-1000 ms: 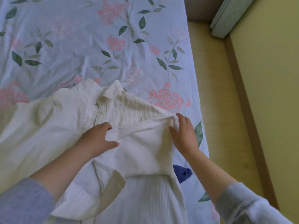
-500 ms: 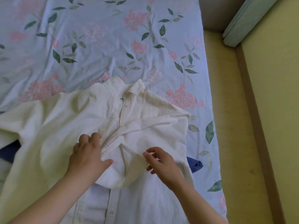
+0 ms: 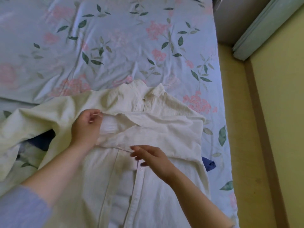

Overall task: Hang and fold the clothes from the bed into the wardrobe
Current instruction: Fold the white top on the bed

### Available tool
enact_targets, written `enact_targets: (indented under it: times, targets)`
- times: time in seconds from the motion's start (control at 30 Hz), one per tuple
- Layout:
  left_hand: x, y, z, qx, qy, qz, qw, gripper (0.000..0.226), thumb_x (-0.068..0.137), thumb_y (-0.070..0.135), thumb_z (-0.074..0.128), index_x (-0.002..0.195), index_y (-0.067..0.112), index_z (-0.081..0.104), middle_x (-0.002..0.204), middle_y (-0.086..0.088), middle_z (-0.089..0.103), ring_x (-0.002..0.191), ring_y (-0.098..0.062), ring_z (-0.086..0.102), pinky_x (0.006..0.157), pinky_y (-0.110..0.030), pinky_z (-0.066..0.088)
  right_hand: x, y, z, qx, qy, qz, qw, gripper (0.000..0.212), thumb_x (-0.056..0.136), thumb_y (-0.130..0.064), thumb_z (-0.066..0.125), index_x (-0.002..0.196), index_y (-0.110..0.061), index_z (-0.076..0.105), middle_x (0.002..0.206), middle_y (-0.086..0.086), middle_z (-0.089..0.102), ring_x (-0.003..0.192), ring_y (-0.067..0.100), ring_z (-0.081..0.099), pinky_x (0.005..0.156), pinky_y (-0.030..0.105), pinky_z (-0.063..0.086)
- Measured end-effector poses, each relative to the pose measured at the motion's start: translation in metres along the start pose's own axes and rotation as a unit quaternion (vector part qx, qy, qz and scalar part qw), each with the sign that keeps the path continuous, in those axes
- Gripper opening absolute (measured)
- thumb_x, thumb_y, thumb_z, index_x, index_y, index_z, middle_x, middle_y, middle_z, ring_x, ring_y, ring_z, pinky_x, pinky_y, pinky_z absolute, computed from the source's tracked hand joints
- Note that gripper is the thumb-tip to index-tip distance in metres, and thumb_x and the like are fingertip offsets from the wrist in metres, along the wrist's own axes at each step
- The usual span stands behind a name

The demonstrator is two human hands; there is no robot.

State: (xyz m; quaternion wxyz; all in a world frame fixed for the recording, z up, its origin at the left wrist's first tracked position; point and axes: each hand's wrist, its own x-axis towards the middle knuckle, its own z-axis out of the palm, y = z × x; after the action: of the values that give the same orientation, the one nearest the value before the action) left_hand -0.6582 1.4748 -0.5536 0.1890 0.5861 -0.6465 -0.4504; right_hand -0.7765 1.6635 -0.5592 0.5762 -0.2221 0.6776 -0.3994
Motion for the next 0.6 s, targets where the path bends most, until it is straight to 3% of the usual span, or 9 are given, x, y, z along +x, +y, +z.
enact_targets:
  times: [0.07,0.13,0.2,0.27,0.33,0.4,0.5,0.6]
  targets:
    - [0.004,-0.016,0.002,0.094,-0.075,-0.054,0.991,0.052,0.094,0.054,0.049,0.118,0.009,0.058,0.117,-0.011,0.064,0.102,-0.026,0.058,0.082,-0.032,0.040,0.006,0.011,-0.008,-0.081,0.133,0.000,0.988,0.029,0.097,-0.037,0.054,0.111,-0.018,0.071,0.105,-0.001,0.072,0.100,0.011,0.065,0.097,0.037,0.051]
    - [0.003,-0.030,0.008,0.123,-0.137,-0.117,0.976,0.087,0.082,0.074,0.048,0.134,0.004,0.045,0.133,-0.016,0.054,0.115,-0.032,0.053,0.089,-0.037,0.040,0.010,0.028,-0.016,-0.184,0.204,-0.011,0.962,0.026,0.097,-0.029,0.054,0.119,-0.022,0.066,0.120,-0.003,0.066,0.111,0.010,0.058,0.102,0.032,0.046]
    - [0.000,-0.035,0.015,0.132,-0.128,-0.101,0.978,0.097,0.074,0.075,0.059,0.142,0.013,0.033,0.143,-0.011,0.042,0.125,-0.031,0.046,0.091,-0.036,0.039,0.017,0.046,-0.023,-0.287,0.230,-0.031,0.930,0.039,0.095,-0.027,0.055,0.134,-0.024,0.056,0.139,0.000,0.051,0.130,0.016,0.044,0.109,0.032,0.037]
    - [0.005,-0.035,0.023,0.136,-0.090,-0.064,0.984,0.075,0.074,0.065,0.069,0.128,0.019,0.043,0.132,-0.008,0.047,0.113,-0.027,0.052,0.082,-0.032,0.041,0.025,0.060,-0.033,-0.379,0.232,-0.007,0.896,0.055,0.095,-0.031,0.054,0.147,-0.026,0.040,0.154,0.006,0.033,0.144,0.025,0.025,0.116,0.038,0.027]
    - [0.014,-0.035,0.031,0.157,-0.098,-0.060,0.981,0.042,0.080,0.049,0.072,0.097,0.013,0.057,0.103,-0.005,0.059,0.090,-0.024,0.059,0.068,-0.029,0.041,0.032,0.073,-0.046,-0.441,0.214,0.068,0.869,0.065,0.095,-0.039,0.052,0.153,-0.028,0.025,0.161,0.010,0.016,0.149,0.032,0.010,0.118,0.044,0.020]
    - [0.021,-0.036,0.032,0.160,-0.109,-0.044,0.980,0.025,0.084,0.030,0.072,0.074,0.010,0.060,0.075,-0.003,0.060,0.074,-0.022,0.058,0.060,-0.027,0.038,0.035,0.086,-0.060,-0.428,0.182,0.132,0.875,0.071,0.094,-0.045,0.050,0.154,-0.028,0.017,0.161,0.011,0.012,0.147,0.036,0.012,0.118,0.045,0.020]
    - [0.033,-0.030,0.023,0.120,-0.043,0.085,0.988,0.015,0.079,0.011,0.074,0.071,0.008,0.063,0.076,-0.003,0.063,0.076,-0.020,0.057,0.065,-0.026,0.034,0.031,0.101,-0.069,-0.361,0.158,0.148,0.907,0.074,0.094,-0.049,0.051,0.155,-0.028,0.014,0.160,0.006,0.012,0.143,0.031,0.025,0.115,0.042,0.029]
    - [0.047,-0.016,0.014,0.098,-0.027,0.242,0.965,0.015,0.077,0.005,0.075,0.085,0.013,0.064,0.093,0.003,0.063,0.086,-0.011,0.054,0.074,-0.019,0.034,0.028,0.109,-0.073,-0.364,0.173,0.125,0.907,0.071,0.094,-0.046,0.050,0.154,-0.028,0.017,0.159,0.003,0.015,0.138,0.027,0.033,0.110,0.039,0.036]
